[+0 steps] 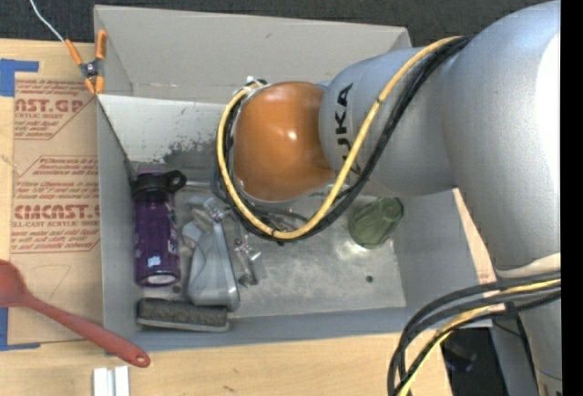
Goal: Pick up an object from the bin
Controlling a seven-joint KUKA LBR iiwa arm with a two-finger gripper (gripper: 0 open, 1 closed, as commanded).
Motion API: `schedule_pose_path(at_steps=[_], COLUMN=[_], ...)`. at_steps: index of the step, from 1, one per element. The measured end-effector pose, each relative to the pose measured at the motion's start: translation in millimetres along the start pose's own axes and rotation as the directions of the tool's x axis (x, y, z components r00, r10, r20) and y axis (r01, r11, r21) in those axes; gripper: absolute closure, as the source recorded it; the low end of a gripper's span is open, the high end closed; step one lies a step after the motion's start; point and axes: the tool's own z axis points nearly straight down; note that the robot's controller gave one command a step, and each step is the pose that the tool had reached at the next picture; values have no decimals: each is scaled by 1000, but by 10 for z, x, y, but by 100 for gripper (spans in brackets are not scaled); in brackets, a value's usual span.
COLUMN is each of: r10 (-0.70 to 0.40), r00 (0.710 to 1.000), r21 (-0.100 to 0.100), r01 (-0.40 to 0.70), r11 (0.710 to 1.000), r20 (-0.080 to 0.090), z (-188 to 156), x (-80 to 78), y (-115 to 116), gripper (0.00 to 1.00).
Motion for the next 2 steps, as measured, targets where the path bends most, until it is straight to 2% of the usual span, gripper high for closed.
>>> schedule_pose_path(at_steps=[1,2], r10=[-152,-223], r00=[988,975], r21=[13,23], r01=[152,222], r11=[988,975], r20=[0,9], z=[82,279], x=[120,87], y=[527,320], gripper=[0,0])
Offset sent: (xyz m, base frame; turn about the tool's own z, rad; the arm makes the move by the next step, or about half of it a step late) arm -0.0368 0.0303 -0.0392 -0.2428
